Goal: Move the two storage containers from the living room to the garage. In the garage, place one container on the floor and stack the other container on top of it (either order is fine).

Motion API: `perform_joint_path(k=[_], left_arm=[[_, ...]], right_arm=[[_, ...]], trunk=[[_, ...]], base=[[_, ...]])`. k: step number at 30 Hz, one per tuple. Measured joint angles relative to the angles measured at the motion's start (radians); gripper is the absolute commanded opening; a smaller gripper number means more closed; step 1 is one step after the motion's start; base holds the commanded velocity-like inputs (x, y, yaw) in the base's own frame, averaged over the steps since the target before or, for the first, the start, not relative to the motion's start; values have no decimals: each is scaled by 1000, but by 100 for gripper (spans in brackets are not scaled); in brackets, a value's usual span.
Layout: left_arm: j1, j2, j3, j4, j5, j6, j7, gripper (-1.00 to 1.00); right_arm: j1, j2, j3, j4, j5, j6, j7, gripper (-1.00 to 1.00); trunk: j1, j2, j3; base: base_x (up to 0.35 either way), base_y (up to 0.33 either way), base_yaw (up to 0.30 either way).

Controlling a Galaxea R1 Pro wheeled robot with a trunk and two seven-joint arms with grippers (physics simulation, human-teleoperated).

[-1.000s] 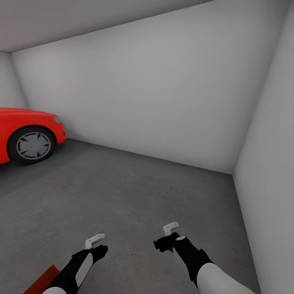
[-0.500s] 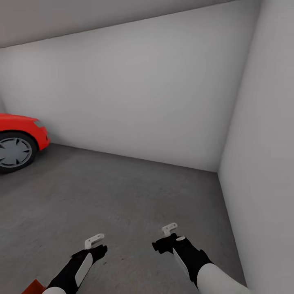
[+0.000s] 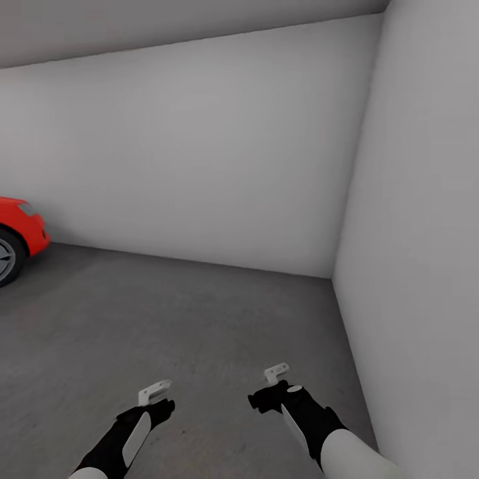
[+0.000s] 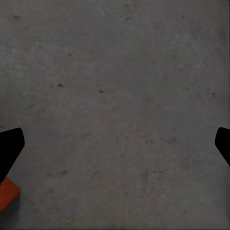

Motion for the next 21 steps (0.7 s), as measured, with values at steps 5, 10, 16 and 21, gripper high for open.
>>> perform_joint_path(k=[5, 10, 16, 21], left_arm=[[0, 0, -1, -1, 0, 0, 1, 100], [0, 0, -1, 0, 0, 0, 1, 100], [0, 0, -1, 0, 0, 0, 1, 100], [0, 0, -1, 0, 0, 0, 1, 100]], right_arm=[[0, 0, 0, 0, 0, 0, 0, 100], [0, 0, 0, 0, 0, 0, 0, 100], [0, 0, 0, 0, 0, 0, 0, 100], [0, 0, 0, 0, 0, 0, 0, 100]], trunk=[[0, 0, 6], [0, 0, 11], [0, 0, 18], [0, 0, 24]], base=[[0, 0, -214], [0, 0, -214], [0, 0, -214], [0, 0, -214]])
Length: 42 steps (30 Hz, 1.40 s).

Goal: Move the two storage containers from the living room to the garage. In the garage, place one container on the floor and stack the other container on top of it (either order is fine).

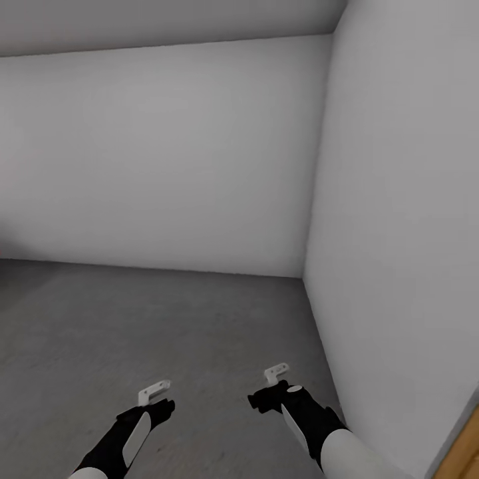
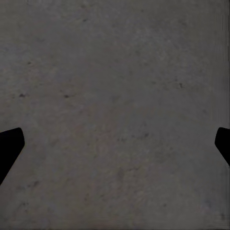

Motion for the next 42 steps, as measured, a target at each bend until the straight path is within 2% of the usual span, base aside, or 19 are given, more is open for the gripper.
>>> perform_joint_path(k=[18, 23, 31, 42], left_arm=[[0, 0, 1, 0, 0, 0, -1, 100], [0, 0, 2, 0, 0, 0, -1, 100], [0, 0, 2, 0, 0, 0, -1, 100], [0, 0, 3, 0, 0, 0, -1, 100]], right_arm=[[0, 0, 0, 0, 0, 1, 1, 100], [0, 0, 1, 0, 0, 1, 1, 100], [0, 0, -1, 0, -1, 2, 1, 100], [0, 0, -1, 1, -1, 2, 0, 100]], trunk=[[0, 0, 21], [0, 0, 23], [0, 0, 22], [0, 0, 7]], base=[[0, 0, -214], [0, 0, -63], [0, 0, -115], [0, 0, -60]])
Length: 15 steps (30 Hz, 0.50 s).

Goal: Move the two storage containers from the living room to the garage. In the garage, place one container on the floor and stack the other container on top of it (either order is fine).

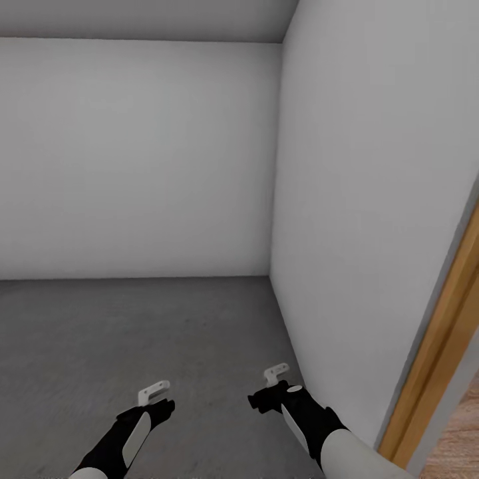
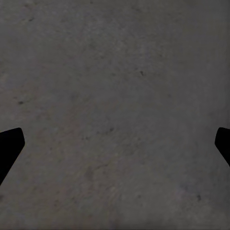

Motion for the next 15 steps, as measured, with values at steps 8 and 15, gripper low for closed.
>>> perform_joint_path(k=[8, 15], left_arm=[[0, 0, 0, 1, 0, 0, 0, 100], [0, 0, 0, 1, 0, 0, 0, 100]], right_arm=[[0, 0, 0, 1, 0, 0, 1, 100], [1, 0, 0, 1, 0, 0, 1, 100]], trunk=[[0, 0, -13], [0, 0, -24]], base=[[0, 0, -31], [0, 0, -125]])
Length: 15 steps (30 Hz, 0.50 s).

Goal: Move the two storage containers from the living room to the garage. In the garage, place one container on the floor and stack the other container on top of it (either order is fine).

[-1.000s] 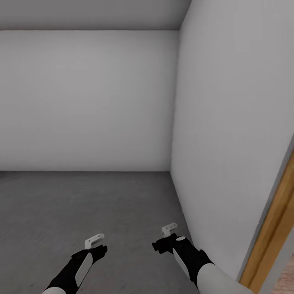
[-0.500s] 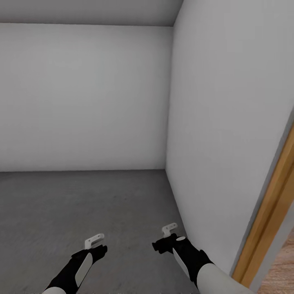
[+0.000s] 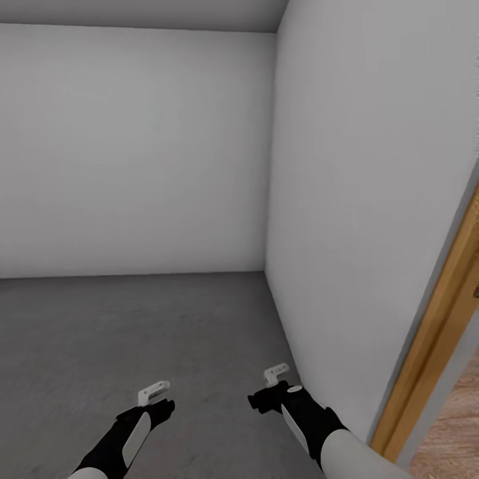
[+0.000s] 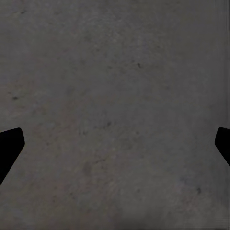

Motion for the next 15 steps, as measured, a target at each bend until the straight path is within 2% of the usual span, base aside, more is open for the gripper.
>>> perform_joint_path(k=[6, 15], left_arm=[[0, 1, 0, 0, 0, 0, 0, 100], [0, 1, 0, 0, 1, 0, 0, 100]], right_arm=[[1, 0, 0, 0, 0, -1, 0, 100], [1, 0, 0, 0, 0, -1, -1, 100]], trunk=[[0, 0, -9], [0, 0, -17]], base=[[0, 0, -171], [0, 0, -231]])
